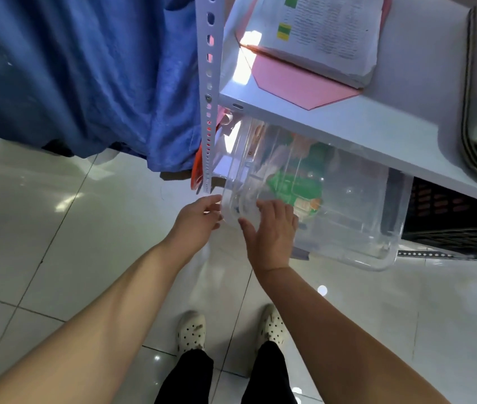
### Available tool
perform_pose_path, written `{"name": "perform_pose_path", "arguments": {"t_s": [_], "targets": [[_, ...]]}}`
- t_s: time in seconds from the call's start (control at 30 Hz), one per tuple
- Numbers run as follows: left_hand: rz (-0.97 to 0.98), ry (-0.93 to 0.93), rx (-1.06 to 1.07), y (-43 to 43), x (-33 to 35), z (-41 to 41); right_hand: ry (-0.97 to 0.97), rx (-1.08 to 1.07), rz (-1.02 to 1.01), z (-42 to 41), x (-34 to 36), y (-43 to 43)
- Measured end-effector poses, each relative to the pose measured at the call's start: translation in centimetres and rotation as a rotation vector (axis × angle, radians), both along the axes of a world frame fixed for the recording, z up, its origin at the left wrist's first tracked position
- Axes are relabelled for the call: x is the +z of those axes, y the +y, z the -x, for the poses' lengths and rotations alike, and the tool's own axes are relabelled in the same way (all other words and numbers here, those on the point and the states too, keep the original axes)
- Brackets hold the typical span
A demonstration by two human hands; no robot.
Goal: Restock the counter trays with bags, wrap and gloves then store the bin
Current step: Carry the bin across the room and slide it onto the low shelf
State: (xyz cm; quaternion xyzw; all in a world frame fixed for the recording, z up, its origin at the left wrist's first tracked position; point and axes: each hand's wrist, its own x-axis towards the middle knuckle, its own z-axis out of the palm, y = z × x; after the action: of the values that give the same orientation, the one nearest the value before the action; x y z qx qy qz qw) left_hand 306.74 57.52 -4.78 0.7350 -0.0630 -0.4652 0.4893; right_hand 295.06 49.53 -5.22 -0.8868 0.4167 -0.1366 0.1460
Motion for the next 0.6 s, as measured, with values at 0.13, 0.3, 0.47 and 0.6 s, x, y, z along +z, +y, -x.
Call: {"name": "perform_pose_path", "arguments": {"t_s": [0.13,0.3,0.47,0.6], "targets": [[0.013,-0.005,0.013,0.1,-0.5,-0.1,-0.009,0.072,-0.031,-0.9,-0.2,0.9],[-0.031,-0.048,-0.010,0.2,-0.4,0.3,-0.051,0.238,-0.078,-0.2,0.1,1.2],[-0.118,-0.028,0.022,-0.4,0.3,1.4,-0.077,0.106,-0.076,4.0,0.2,-0.9],[-0.174,0.059,0.067,-1.4,0.5,2.8,-0.055,-0.236,-0.076,9.9,-0.1,-3.7]]}}
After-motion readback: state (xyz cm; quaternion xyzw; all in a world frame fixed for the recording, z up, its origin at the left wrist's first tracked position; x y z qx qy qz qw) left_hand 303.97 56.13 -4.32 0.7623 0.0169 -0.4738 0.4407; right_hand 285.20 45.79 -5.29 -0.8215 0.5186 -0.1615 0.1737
